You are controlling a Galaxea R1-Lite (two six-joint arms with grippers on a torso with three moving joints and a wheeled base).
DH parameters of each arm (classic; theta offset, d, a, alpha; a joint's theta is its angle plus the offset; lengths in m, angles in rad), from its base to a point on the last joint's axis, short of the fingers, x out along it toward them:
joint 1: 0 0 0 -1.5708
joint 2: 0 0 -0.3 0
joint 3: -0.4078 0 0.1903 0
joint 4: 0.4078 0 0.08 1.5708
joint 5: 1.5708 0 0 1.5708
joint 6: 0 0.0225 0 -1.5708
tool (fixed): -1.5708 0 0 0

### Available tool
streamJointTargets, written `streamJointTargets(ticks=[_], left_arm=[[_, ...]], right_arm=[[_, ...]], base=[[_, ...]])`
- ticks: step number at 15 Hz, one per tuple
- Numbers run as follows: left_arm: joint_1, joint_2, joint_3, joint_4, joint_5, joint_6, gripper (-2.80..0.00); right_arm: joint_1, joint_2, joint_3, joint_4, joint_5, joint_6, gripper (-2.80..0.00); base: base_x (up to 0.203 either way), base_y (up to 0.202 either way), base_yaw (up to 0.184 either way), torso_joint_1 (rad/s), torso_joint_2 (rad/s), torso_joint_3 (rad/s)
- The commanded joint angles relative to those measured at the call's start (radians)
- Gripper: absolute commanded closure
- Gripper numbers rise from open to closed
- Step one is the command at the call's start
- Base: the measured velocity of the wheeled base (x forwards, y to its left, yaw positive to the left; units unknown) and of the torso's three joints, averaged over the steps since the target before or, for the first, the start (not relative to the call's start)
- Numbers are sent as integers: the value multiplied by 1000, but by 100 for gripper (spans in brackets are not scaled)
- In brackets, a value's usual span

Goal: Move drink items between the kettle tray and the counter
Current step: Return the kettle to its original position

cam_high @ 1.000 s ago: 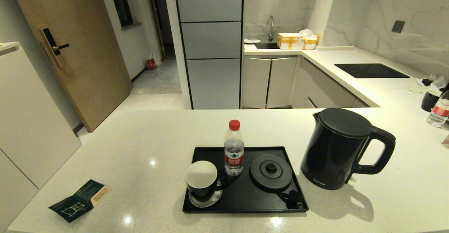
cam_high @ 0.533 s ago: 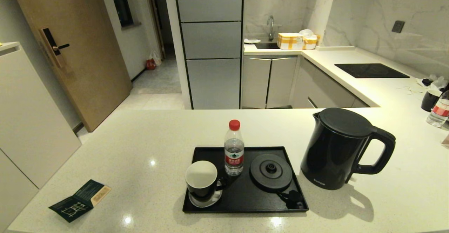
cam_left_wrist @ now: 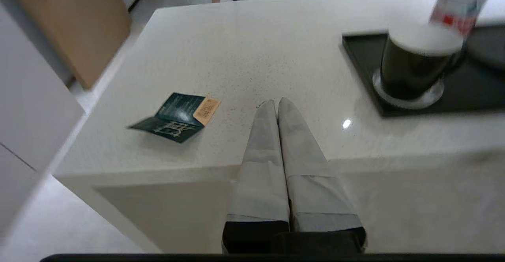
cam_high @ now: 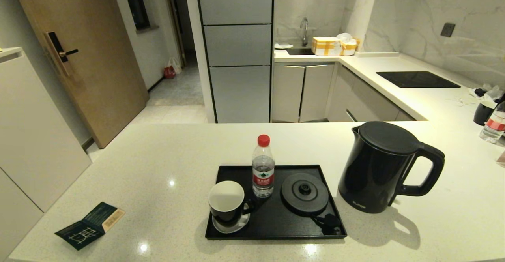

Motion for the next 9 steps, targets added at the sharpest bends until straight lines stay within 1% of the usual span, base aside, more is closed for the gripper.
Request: streamJointTargets(ticks=[1,3,9], left_arm=[[-1,21,4,8,-6,-17,0],[0,-8,9,-2,0,-53,0],[0,-8,9,-5,-1,-53,0]], right_arm=[[0,1,2,0,0,0,0],[0,2,2,0,1,-1,0],[0,2,2,-1,2,-2,0]], base=[[0,0,0,0,0,0],[0,0,0,0,0,0],[0,0,0,0,0,0]])
